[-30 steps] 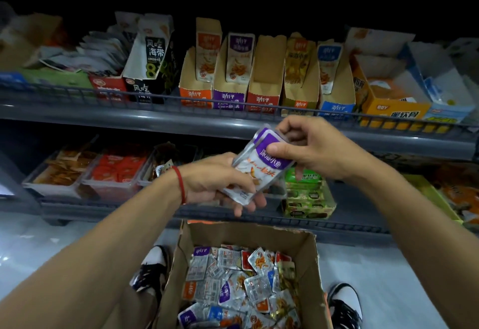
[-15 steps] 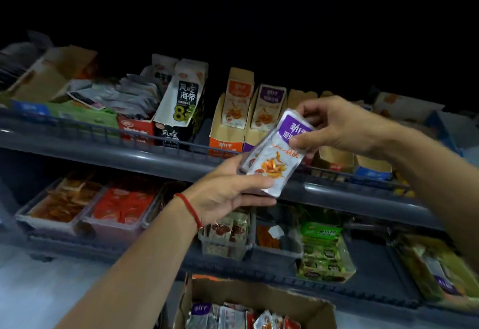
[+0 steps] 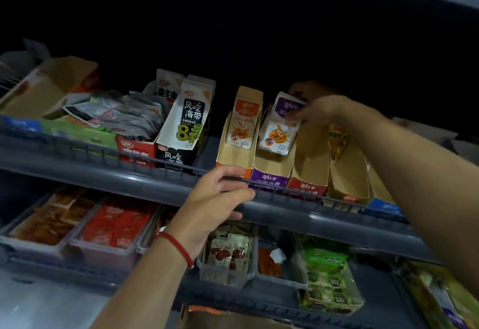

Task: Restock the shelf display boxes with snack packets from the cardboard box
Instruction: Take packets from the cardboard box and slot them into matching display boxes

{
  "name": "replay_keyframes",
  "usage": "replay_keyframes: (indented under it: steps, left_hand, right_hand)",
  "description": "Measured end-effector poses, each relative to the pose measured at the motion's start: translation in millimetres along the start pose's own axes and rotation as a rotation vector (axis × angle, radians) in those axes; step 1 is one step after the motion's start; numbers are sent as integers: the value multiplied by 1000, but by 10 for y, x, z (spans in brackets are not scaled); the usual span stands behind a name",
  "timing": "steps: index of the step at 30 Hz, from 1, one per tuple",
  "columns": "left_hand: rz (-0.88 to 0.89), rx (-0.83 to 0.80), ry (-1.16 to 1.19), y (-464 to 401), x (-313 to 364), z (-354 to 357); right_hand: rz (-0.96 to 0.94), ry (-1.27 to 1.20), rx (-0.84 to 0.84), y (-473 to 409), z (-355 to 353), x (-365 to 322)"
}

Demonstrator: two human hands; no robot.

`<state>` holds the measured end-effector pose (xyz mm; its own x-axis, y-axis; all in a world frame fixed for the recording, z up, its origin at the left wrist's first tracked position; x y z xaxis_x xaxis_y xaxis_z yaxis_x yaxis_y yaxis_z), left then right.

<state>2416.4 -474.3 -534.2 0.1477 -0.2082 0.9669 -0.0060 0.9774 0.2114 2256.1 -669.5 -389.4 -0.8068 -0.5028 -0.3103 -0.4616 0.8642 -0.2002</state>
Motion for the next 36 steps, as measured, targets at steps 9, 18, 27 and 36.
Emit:
replay_keyframes:
  steps: [9,18,27,36]
  left_hand:
    - [-38,-1,-27,6,-55,36]
    - [-68,22,-30,29,-93,14]
    - [-79,42,-81,51,-111,18]
    - [-71,53,-146,49,-156,16]
  right_hand:
    - [27,287,-3,-171,389,49]
    - [13,342,63,-100,368,104]
    - [-82,413,119,11,379,11]
    - [-111,371,252,259,173,-74]
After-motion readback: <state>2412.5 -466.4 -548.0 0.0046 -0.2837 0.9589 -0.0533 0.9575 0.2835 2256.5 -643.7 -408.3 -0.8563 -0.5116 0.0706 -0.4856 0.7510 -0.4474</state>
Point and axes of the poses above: each hand's wrist, its own y-axis away from the middle knuckle, its own z-axis out of the palm, x = y × z, the point moved 9 cm from there along -y, towards the middle knuckle, and after that the axes turned 8 degrees about -z, right-handed, at the moved point
